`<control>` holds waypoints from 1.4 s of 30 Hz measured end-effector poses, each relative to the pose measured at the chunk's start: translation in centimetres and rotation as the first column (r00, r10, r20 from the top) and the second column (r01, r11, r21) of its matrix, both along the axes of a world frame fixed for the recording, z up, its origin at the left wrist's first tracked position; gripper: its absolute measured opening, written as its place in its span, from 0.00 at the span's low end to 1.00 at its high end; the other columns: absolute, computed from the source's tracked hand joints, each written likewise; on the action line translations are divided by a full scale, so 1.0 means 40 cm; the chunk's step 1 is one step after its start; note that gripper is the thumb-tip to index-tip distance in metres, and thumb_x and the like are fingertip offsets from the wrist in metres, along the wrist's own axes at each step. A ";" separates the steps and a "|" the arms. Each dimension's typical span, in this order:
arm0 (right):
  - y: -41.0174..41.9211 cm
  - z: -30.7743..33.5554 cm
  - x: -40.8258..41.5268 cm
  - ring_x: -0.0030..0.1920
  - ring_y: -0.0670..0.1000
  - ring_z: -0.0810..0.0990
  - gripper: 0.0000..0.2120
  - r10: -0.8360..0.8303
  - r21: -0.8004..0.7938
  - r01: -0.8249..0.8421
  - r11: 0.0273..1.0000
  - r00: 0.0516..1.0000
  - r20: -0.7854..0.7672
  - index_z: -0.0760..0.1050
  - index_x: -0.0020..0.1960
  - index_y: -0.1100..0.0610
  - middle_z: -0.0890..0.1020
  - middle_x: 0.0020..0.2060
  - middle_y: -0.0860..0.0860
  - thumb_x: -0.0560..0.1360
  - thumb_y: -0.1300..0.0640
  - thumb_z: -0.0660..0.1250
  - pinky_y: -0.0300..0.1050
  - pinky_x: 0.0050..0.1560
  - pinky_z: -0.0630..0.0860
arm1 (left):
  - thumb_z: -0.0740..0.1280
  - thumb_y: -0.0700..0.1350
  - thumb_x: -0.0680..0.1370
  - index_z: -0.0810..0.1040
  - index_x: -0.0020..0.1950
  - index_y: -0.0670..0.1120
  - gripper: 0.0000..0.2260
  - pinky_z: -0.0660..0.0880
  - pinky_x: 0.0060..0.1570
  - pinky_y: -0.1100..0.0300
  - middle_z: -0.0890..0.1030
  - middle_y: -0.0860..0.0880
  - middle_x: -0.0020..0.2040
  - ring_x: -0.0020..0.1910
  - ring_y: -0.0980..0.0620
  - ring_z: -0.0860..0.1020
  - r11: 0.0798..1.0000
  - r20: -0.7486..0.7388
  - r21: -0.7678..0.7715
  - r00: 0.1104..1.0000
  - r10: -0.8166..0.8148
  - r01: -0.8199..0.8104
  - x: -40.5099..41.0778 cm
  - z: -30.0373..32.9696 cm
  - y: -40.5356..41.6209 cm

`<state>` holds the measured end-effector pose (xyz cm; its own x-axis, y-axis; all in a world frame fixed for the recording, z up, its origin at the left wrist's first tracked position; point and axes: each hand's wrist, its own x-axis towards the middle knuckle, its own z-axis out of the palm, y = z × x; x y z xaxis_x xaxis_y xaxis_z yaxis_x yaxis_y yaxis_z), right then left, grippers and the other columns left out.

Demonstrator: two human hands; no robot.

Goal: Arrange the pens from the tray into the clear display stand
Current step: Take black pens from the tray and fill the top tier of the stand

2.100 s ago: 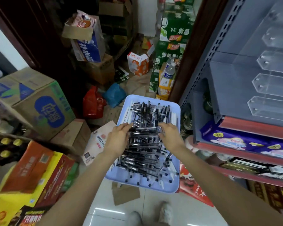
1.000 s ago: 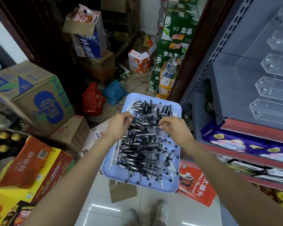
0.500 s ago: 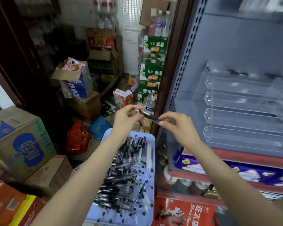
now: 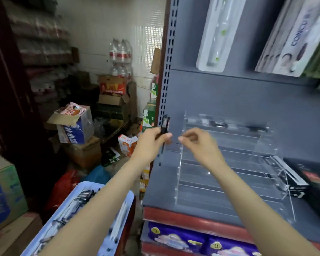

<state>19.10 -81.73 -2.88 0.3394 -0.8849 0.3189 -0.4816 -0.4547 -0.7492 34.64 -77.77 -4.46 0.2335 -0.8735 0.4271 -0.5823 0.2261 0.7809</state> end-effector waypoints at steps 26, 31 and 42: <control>-0.402 0.062 -0.264 0.43 0.48 0.78 0.07 -0.254 -0.173 0.279 0.945 0.955 0.153 0.81 0.50 0.62 0.83 0.42 0.54 0.73 0.65 0.68 0.24 0.41 0.66 | 0.58 0.40 0.81 0.69 0.69 0.41 0.17 0.65 0.49 0.65 0.69 0.46 0.49 0.46 0.51 0.70 0.995 0.364 -0.026 0.926 0.103 -0.100 -0.105 0.082 -0.293; -0.443 0.069 -0.242 0.43 0.50 0.78 0.03 -0.240 -0.190 0.241 0.952 0.970 0.029 0.81 0.45 0.62 0.81 0.39 0.52 0.72 0.64 0.70 0.24 0.38 0.66 | 0.65 0.41 0.78 0.76 0.53 0.43 0.05 0.69 0.47 0.64 0.77 0.48 0.49 0.46 0.54 0.73 0.987 0.211 -0.089 0.966 0.151 -0.135 -0.091 0.088 -0.302; -0.473 0.080 -0.232 0.49 0.53 0.81 0.03 -0.203 -0.093 0.184 0.979 0.942 -0.268 0.82 0.43 0.62 0.84 0.44 0.56 0.72 0.65 0.69 0.33 0.47 0.68 | 0.65 0.38 0.77 0.79 0.53 0.43 0.06 0.67 0.42 0.76 0.76 0.50 0.47 0.43 0.56 0.74 0.996 0.284 -0.078 0.957 0.056 -0.035 -0.109 0.095 -0.333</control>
